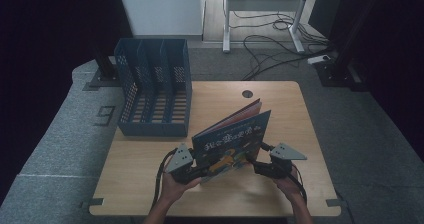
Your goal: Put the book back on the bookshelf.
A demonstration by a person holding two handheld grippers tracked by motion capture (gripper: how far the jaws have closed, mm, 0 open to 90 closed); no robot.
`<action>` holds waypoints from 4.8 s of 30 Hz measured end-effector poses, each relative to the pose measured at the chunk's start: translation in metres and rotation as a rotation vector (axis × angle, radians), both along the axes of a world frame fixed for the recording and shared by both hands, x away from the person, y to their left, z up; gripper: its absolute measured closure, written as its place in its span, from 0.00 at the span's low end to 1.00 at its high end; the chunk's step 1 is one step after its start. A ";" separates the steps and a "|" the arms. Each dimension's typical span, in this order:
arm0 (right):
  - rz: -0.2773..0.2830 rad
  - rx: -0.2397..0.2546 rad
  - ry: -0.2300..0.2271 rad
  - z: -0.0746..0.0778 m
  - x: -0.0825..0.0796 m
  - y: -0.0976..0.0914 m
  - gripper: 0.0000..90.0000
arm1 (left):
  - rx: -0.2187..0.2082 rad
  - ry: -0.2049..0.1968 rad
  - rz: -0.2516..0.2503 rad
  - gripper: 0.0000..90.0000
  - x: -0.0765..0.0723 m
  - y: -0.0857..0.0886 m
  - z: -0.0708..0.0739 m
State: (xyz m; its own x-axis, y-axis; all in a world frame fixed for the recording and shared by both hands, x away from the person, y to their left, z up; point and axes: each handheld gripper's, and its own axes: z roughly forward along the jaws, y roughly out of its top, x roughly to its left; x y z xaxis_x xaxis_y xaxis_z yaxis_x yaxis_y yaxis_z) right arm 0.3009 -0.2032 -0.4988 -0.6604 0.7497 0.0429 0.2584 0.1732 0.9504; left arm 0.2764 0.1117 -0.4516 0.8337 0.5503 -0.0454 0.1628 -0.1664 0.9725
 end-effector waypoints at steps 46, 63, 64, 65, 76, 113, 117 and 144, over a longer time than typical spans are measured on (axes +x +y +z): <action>0.049 -0.049 -0.041 -0.002 -0.006 0.026 0.35 | -0.097 -0.066 0.004 0.85 -0.020 0.002 0.015; 0.054 -0.040 -0.027 -0.003 -0.006 0.025 0.34 | -0.128 0.021 -0.022 0.50 -0.019 0.002 0.020; 0.054 -0.041 -0.027 -0.003 -0.006 0.025 0.34 | -0.128 0.019 -0.013 0.48 -0.020 0.001 0.020; 0.054 -0.041 -0.027 -0.003 -0.006 0.025 0.34 | -0.128 0.019 -0.007 0.47 -0.020 0.001 0.020; 0.052 -0.044 -0.029 -0.003 -0.006 0.025 0.34 | -0.123 -0.003 0.058 0.55 -0.022 0.000 0.019; 0.023 -0.053 -0.002 -0.008 -0.002 0.018 0.34 | -0.211 -0.048 0.181 0.91 -0.024 0.042 0.037; 0.013 -0.055 0.011 -0.011 0.000 0.017 0.35 | -0.211 -0.058 0.204 0.91 -0.026 0.047 0.041; -0.179 -0.229 0.225 -0.053 0.025 0.014 0.35 | -0.243 -0.064 0.295 0.91 -0.022 0.080 0.049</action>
